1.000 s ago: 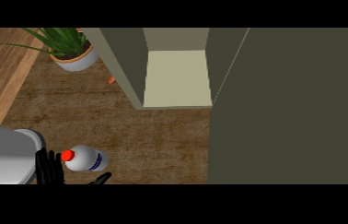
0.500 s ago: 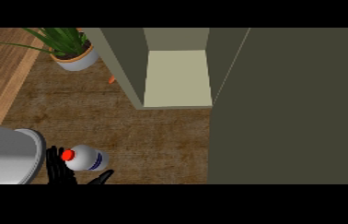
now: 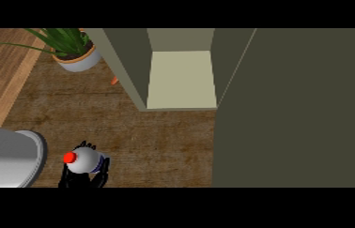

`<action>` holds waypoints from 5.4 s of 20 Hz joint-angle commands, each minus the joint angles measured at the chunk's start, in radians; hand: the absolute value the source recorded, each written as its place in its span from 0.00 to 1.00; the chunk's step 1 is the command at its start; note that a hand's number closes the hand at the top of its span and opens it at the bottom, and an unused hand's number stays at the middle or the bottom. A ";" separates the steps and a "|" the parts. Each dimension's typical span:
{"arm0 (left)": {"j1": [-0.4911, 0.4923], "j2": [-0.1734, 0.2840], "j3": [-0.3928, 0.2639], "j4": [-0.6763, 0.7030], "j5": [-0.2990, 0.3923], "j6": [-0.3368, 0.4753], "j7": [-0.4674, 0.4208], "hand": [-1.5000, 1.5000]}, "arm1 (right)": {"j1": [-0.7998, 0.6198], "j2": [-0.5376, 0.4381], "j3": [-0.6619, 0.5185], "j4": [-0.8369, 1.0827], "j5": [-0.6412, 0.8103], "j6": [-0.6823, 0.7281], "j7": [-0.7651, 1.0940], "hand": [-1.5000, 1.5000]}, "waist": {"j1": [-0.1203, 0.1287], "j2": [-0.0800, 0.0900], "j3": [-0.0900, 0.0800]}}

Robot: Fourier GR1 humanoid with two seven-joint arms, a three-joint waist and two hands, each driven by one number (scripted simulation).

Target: Pick up the bottled water, place it into the cabinet and close the cabinet

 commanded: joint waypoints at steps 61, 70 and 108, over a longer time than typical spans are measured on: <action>-0.801 -0.036 -0.329 0.075 -0.258 0.467 0.654 1.00 | 0.080 -0.093 -0.080 -0.148 -0.259 -0.050 0.004 0.00 | -0.011 0.009 0.001; -0.953 -0.036 -0.252 0.330 -0.191 0.448 0.580 1.00 | 0.101 -0.099 -0.083 -0.139 -0.260 -0.011 -0.010 0.00 | -0.030 0.012 0.001; -1.324 -0.036 -0.108 0.744 -0.166 0.365 0.281 0.00 | 0.031 -0.124 -0.086 -0.106 -0.240 -0.023 -0.036 0.00 | -0.056 0.015 0.001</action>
